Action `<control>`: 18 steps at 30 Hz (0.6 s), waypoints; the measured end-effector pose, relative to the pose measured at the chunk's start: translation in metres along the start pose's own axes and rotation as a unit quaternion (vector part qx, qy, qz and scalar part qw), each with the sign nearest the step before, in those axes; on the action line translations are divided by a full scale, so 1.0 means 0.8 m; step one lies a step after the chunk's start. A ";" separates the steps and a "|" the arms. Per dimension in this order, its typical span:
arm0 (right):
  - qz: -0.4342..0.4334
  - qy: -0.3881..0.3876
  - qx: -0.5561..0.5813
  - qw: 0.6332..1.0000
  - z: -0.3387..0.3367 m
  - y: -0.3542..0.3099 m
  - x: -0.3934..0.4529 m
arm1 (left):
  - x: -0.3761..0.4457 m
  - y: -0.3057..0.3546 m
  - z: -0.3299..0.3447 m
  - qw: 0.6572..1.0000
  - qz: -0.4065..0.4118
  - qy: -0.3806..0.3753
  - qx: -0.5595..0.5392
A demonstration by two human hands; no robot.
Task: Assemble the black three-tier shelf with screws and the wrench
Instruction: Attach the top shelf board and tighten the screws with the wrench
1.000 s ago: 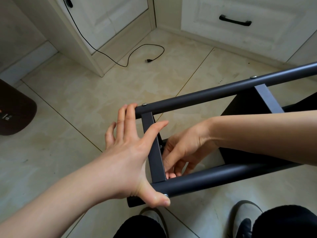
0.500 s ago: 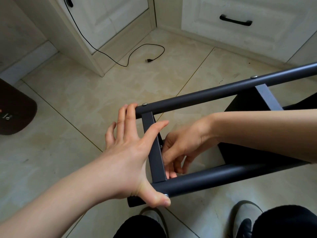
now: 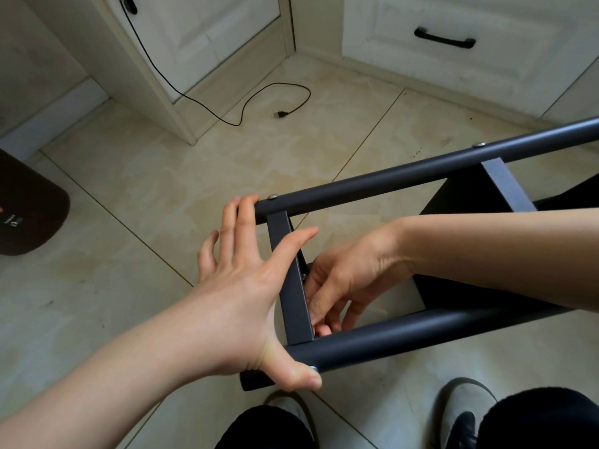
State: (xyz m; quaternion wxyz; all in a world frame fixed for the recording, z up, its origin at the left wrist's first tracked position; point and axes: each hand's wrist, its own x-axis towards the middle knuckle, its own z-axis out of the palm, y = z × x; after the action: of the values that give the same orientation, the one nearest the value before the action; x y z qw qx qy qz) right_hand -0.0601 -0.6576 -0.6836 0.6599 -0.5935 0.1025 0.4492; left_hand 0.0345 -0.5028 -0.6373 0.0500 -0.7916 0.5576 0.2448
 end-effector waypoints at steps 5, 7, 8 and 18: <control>0.001 0.010 0.002 1.000 0.001 0.000 0.000 | 0.000 0.000 0.000 1.000 0.000 -0.001 -0.003; -0.006 0.004 0.006 1.000 0.000 -0.001 -0.001 | 0.000 0.000 0.000 1.000 0.000 -0.003 -0.006; -0.009 0.001 0.009 1.000 0.000 -0.002 -0.001 | 0.000 -0.001 0.000 1.000 0.000 -0.004 -0.008; 0.000 0.051 -0.017 0.999 0.010 -0.004 0.000 | 0.000 -0.002 0.001 1.000 -0.001 -0.017 -0.009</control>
State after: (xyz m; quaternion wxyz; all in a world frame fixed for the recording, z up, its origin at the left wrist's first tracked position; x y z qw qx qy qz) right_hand -0.0605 -0.6503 -0.6794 0.6432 -0.6269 0.1281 0.4205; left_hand 0.0358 -0.5021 -0.6388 0.0528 -0.7881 0.5542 0.2628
